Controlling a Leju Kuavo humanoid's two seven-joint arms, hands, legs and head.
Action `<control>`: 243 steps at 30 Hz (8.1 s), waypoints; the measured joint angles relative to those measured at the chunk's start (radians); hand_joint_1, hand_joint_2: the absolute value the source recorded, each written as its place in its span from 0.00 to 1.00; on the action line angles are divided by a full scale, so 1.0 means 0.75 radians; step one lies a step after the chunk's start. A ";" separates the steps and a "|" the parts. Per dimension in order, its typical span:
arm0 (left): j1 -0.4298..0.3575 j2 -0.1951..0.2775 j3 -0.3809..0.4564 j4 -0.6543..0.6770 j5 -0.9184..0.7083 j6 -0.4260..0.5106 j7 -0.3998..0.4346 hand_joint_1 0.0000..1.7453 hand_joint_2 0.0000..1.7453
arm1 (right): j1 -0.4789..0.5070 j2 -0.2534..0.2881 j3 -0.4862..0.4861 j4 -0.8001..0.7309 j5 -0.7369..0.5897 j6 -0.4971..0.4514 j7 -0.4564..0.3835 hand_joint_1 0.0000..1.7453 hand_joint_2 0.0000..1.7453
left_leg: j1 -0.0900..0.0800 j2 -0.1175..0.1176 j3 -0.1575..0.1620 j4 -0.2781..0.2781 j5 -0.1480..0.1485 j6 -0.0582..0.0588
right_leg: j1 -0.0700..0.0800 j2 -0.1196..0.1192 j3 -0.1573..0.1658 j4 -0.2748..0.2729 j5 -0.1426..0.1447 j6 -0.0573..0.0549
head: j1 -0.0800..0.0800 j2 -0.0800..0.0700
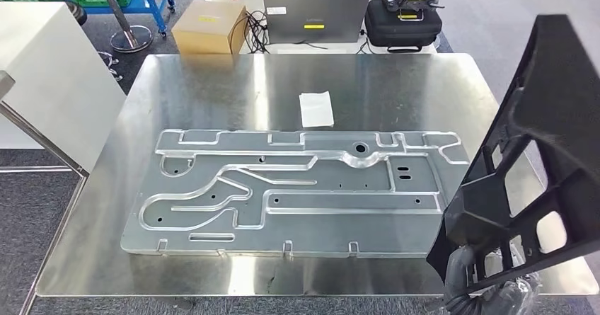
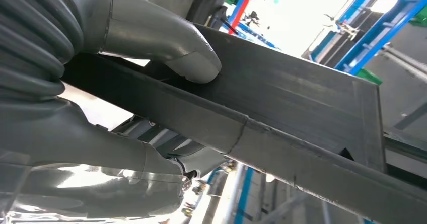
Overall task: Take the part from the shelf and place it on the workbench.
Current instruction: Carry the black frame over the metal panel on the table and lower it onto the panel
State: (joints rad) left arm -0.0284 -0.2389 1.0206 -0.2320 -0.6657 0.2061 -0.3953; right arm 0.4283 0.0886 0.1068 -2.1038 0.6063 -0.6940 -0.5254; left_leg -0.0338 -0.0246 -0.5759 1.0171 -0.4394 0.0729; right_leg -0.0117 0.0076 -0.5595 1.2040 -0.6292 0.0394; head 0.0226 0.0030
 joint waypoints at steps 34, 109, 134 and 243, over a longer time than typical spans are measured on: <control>-0.018 0.004 0.022 0.000 -0.178 -0.056 0.031 0.00 1.00 | -0.493 -0.248 0.251 0.689 0.792 0.318 0.809 1.00 1.00 | 0.069 0.054 0.024 0.012 -0.022 -0.064 | -0.006 -0.007 0.111 -0.288 0.045 -0.072 | -0.024 0.000; -0.031 0.026 0.161 0.000 -0.393 -0.104 0.036 0.00 1.00 | -1.497 -0.281 0.680 1.555 0.903 0.787 0.879 1.00 1.00 | 0.046 0.041 0.009 0.003 -0.007 -0.064 | -0.031 -0.019 0.084 -0.292 0.172 0.010 | -0.021 0.000; -0.031 0.035 0.208 0.000 -0.380 -0.111 0.016 0.00 1.00 | -1.449 -0.057 0.846 1.516 0.891 0.781 0.990 1.00 1.00 | 0.046 0.041 0.001 0.002 -0.008 -0.065 | -0.031 -0.019 0.074 -0.291 0.169 0.008 | -0.021 0.000; -0.042 0.036 0.321 -0.001 -0.396 -0.247 -0.282 0.00 0.00 | -1.607 -0.079 0.904 1.015 0.658 0.636 0.822 0.00 0.00 | 0.043 0.037 -0.002 0.005 -0.009 -0.063 | -0.033 -0.024 0.074 -0.295 0.170 0.009 | -0.021 0.000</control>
State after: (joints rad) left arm -0.0597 -0.2119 1.2615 -0.2324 -0.9626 0.0205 -0.6070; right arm -0.7769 0.0297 0.7847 -1.3429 1.0995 -0.2170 0.0910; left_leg -0.0018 0.0033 -0.5777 1.0206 -0.4463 0.0255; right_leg -0.0365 -0.0104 -0.5043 0.9831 -0.5016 0.0461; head 0.0068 0.0030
